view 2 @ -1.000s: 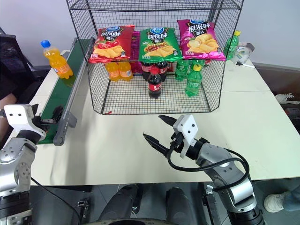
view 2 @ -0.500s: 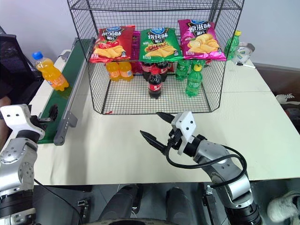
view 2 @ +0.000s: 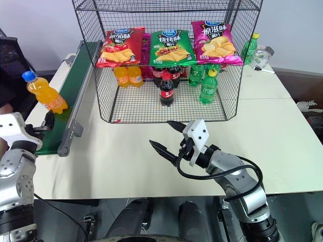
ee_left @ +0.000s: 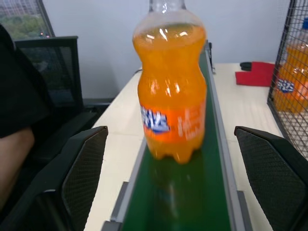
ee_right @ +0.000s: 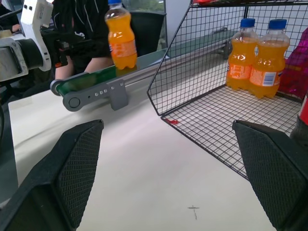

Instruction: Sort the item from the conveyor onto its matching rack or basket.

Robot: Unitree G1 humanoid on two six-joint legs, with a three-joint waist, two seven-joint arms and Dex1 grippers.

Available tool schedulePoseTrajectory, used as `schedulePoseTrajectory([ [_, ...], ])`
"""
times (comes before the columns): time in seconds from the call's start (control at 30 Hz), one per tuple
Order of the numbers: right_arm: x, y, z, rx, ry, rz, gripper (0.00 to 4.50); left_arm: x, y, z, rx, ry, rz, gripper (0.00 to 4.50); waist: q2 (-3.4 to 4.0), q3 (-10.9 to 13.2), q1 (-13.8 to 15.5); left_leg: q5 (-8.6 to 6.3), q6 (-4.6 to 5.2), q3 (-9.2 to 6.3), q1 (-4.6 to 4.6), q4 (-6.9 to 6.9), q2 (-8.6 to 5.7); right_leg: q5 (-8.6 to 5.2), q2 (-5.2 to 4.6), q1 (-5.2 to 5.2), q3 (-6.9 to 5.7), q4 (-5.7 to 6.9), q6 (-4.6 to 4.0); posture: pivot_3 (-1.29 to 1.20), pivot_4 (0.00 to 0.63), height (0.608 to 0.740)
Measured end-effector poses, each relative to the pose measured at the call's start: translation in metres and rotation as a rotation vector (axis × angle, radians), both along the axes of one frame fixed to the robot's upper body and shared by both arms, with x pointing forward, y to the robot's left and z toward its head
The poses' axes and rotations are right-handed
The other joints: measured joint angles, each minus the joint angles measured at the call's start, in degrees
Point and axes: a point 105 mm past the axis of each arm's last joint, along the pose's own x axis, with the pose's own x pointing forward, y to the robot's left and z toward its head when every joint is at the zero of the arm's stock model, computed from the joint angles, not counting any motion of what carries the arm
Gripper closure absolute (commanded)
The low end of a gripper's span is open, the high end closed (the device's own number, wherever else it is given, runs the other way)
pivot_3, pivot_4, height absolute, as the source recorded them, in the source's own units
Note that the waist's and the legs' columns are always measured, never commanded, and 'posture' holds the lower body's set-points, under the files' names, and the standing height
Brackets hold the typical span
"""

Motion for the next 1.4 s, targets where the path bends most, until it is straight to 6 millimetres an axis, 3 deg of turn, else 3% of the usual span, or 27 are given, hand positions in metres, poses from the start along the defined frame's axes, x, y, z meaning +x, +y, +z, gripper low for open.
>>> schedulePoseTrajectory([
  [0.57,0.001,0.005,0.002,0.004,0.002,0.008,0.00,-0.002,0.007,0.006,0.005,-0.032,0.022,0.09,0.00,0.00,-0.01,0.01,0.01,0.00,0.00,0.00,0.00,0.00,0.00,0.00,-0.01,0.00,0.01,0.00,0.150,0.740],
  [0.67,0.001,0.005,0.002,0.003,0.003,0.012,0.00,-0.003,0.008,0.007,0.003,-0.039,0.019,0.99,0.00,0.00,0.01,0.01,0.02,0.00,0.00,0.00,0.00,0.00,0.00,0.00,-0.01,0.00,0.01,0.00,0.150,0.740],
  [0.73,0.002,0.005,0.000,0.003,0.009,0.014,0.00,-0.003,0.007,0.010,-0.004,-0.053,0.009,1.86,-0.02,-0.01,-0.01,0.01,0.01,0.00,0.01,0.01,0.00,0.01,0.00,0.01,-0.01,0.01,0.00,0.00,0.150,0.740],
  [0.9,0.002,0.003,-0.003,0.002,0.020,0.014,0.00,-0.003,0.006,0.010,-0.023,-0.056,-0.013,1.86,-0.02,-0.01,0.03,0.01,0.02,-0.01,0.00,0.01,0.00,0.00,0.00,0.00,-0.02,0.02,0.00,0.00,0.150,0.740],
  [1.03,0.001,0.003,-0.004,0.003,0.025,0.014,0.00,0.000,-0.002,0.023,-0.040,-0.107,-0.067,1.86,-0.11,0.00,0.07,0.01,0.01,-0.01,-0.02,0.03,0.00,0.00,0.00,0.01,-0.03,0.01,0.00,0.00,0.150,0.740],
  [1.17,0.001,0.002,-0.005,0.002,0.027,0.012,0.00,0.005,-0.019,0.052,-0.014,-0.162,-0.169,1.86,-0.13,-0.01,-0.02,0.01,0.02,-0.02,-0.02,0.01,0.00,0.01,0.01,-0.01,-0.02,0.01,0.00,0.00,0.150,0.740],
  [1.3,0.002,0.002,-0.004,0.002,0.026,0.001,0.00,0.016,-0.078,0.079,0.037,-0.166,-0.445,1.86,-0.12,-0.01,0.10,0.01,0.02,-0.02,-0.01,0.06,-0.04,0.00,-0.01,0.06,-0.03,0.00,-0.02,0.00,0.150,0.740],
  [1.4,0.003,0.001,-0.004,-0.004,0.021,-0.019,0.00,0.025,-0.113,0.076,0.043,-0.129,-0.576,1.86,-0.10,0.00,-0.06,0.02,0.03,-0.02,0.01,0.02,-0.03,0.01,0.01,0.07,-0.02,0.02,0.00,0.00,0.150,0.740],
])
